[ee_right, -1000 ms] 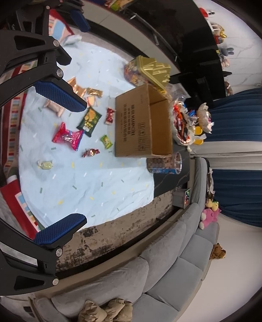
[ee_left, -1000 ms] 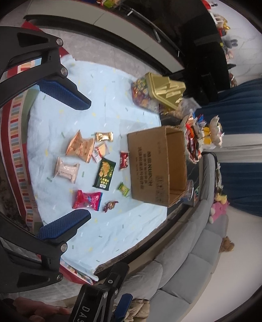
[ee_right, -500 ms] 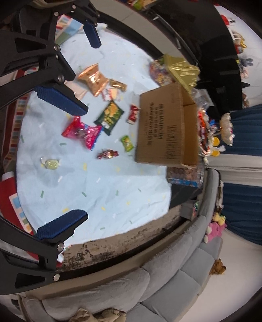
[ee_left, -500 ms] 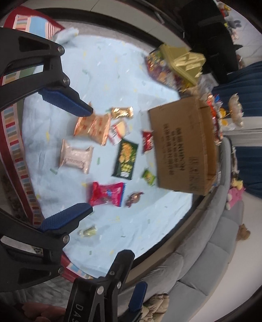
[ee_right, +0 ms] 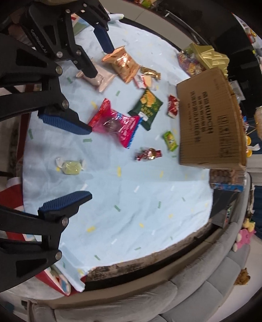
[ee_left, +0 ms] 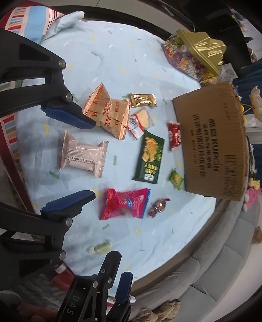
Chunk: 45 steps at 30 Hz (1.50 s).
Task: Organize snacks
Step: 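Grasp the pale biscuit packet with the left tool while the right tool grasps the pale green candy, then carry the pale packet in the left tool while the right tool carries the green candy into the box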
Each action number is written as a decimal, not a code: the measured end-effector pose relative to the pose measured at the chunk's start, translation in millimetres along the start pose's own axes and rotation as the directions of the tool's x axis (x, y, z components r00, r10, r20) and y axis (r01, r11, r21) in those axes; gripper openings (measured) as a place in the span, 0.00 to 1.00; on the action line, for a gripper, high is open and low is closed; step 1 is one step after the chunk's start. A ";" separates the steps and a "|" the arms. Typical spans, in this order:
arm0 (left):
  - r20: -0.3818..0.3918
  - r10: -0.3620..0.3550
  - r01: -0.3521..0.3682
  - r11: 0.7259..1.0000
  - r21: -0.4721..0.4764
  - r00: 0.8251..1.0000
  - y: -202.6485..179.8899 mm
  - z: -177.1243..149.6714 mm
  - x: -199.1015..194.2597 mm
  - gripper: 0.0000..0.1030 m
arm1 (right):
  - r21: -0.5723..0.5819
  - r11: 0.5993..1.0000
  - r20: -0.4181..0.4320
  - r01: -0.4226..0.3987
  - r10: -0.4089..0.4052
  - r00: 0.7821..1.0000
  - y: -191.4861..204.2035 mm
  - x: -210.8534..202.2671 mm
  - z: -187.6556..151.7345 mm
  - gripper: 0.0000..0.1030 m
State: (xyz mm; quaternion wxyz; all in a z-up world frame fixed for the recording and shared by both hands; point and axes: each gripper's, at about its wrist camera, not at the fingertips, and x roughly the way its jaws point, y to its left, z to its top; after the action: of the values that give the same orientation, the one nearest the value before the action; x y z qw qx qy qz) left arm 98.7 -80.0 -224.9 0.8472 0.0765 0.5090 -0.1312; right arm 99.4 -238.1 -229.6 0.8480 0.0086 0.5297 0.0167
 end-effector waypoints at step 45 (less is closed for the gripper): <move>-0.028 0.006 -0.007 1.000 -0.028 1.000 8.4 3.6 6.2 0.32 | 0.030 0.999 -0.088 0.012 -0.010 0.996 -11.0 16.8 -0.8 0.19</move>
State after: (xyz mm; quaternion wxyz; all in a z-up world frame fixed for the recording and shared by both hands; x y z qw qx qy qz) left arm 107.0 -73.8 -228.7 0.8416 0.0680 0.5222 -0.1201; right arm 106.2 -248.5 -245.4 0.8238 0.0179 0.5666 0.0043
